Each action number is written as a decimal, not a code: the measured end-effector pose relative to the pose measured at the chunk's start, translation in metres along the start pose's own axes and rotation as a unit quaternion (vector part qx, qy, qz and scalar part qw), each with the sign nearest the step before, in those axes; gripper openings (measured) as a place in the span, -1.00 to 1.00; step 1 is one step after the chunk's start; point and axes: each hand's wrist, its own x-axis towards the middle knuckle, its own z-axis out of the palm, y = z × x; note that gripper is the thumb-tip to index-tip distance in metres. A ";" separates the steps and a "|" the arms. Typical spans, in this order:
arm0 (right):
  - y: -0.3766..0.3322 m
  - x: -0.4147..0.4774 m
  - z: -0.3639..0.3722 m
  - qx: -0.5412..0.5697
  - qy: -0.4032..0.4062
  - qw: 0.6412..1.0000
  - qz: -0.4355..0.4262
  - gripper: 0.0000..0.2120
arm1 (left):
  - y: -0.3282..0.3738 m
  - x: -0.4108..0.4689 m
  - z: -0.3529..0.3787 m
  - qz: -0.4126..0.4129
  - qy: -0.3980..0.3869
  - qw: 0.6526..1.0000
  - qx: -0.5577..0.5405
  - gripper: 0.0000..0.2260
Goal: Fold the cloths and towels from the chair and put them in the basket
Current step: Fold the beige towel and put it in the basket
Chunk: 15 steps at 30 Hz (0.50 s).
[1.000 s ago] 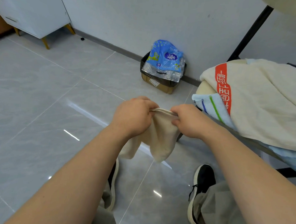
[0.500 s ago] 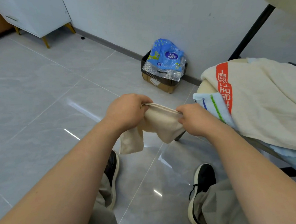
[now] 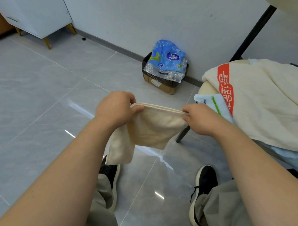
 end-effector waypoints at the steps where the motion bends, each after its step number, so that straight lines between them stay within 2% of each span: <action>1: 0.003 0.000 -0.001 -0.008 0.002 1.000 0.004 -0.73 | -0.005 0.001 -0.003 -0.014 0.005 1.000 -0.007 -0.77; 8: 0.028 0.002 0.001 -0.075 0.017 0.997 0.015 -0.87 | -0.033 -0.001 -0.023 -0.053 0.016 0.998 -0.042 -0.83; 12: 0.038 -0.004 0.005 -0.074 0.021 0.997 0.018 -0.80 | -0.042 -0.008 -0.026 -0.043 -0.039 0.997 -0.042 -0.97; 15: 0.043 -0.013 0.010 -0.084 0.011 0.996 0.012 -0.73 | -0.050 -0.015 -0.029 -0.038 -0.059 0.997 -0.044 -0.86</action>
